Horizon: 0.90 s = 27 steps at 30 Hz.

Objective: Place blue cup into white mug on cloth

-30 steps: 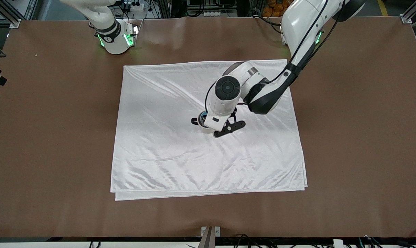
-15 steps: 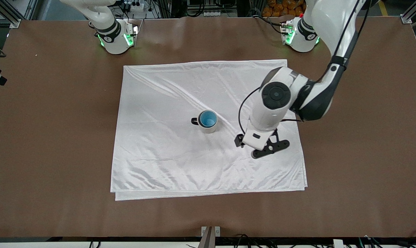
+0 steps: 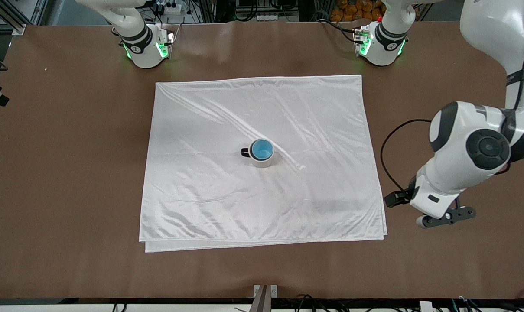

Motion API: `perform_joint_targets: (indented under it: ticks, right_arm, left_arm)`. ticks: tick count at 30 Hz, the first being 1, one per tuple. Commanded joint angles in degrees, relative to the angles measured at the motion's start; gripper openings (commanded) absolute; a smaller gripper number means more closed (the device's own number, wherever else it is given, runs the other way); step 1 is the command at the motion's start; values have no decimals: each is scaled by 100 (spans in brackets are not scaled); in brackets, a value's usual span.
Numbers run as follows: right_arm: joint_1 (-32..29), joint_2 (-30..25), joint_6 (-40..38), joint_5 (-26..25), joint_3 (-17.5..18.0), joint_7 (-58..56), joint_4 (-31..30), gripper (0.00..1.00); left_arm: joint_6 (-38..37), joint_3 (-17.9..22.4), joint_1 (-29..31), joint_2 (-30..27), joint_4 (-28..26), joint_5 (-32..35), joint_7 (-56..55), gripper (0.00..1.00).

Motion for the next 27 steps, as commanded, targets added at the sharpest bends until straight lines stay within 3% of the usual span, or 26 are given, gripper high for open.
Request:
perform_joint_targets:
  ticks: [1,10,16,20,27]
  right_arm:
    - [-15,-73,-109,89,27,-79,41,100]
    - [12,-73,-101,89,27,-87,32,100]
    - [29,-64,-83,81,36,-175,41,100]
    - [29,-73,-83,81,80,-254,41,100]
    - [29,-64,-65,63,89,-263,50,100]
  left_arm:
    - [-277,-150,387,-170,-88,48,660,100]
    - [-664,-79,669,-626,-176,-30,1654,100]
    - [-796,271,608,-1417,-658,-258,2242,100]
    - [-813,439,572,-1830,-870,-812,2270,100]
    - [-1024,439,546,-2358,-1151,-874,2270,100]
